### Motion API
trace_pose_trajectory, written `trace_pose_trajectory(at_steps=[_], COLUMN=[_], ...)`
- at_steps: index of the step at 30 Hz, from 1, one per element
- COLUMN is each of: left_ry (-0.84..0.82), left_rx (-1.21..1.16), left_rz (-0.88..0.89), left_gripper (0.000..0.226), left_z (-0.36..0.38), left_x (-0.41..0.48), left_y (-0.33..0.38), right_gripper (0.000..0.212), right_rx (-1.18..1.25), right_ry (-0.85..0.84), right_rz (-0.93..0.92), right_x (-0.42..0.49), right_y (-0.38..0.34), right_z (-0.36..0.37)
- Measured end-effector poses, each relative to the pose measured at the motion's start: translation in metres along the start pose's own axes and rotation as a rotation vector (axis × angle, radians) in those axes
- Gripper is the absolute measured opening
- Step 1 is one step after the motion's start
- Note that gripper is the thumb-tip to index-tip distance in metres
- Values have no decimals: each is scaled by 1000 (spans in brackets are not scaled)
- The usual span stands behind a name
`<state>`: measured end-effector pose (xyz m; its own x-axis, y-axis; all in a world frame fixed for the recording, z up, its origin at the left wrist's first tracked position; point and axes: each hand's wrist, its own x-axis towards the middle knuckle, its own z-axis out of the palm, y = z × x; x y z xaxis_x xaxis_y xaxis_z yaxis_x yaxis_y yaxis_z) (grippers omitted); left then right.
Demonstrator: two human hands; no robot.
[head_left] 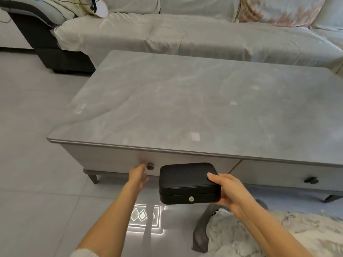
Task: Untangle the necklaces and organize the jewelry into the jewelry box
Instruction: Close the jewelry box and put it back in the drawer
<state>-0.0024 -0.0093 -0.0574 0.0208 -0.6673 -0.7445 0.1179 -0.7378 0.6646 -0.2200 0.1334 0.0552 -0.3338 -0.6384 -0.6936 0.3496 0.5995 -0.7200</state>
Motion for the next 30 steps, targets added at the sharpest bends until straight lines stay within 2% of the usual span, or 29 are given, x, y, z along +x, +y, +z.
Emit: trace_pose_trajectory(at_steps=[3,6,13,18,23,26,30], left_ry=[-23,-4,96,118,117,125,82], left_rx=[-182,-374,-515,-461,-157,-72,-107], left_rz=[-95,-136,-145,-225,-268,-228,-166], left_gripper=[15,13,13,18,15,9,32], left_z=[13,18,17,-5,-31,-38,-46], left_x=[16,22,21,-6,-44,-74,-102], left_y=[-7,-7,-11,-37,-50,-40,-20], right_gripper=[34,34,31,27,26,28,21], right_rx=[10,15,5,-12,-39,-72,22], right_ry=[26,36,27,7,48,63,64], right_rz=[44,59,0,-85,-162,-60,113], right_x=[7,8,-11,-33,-30,-11,15], right_y=[6,5,-8,-23,-37,-34,-28], right_z=[-6,-10,-29,-47,-53,-44,-26])
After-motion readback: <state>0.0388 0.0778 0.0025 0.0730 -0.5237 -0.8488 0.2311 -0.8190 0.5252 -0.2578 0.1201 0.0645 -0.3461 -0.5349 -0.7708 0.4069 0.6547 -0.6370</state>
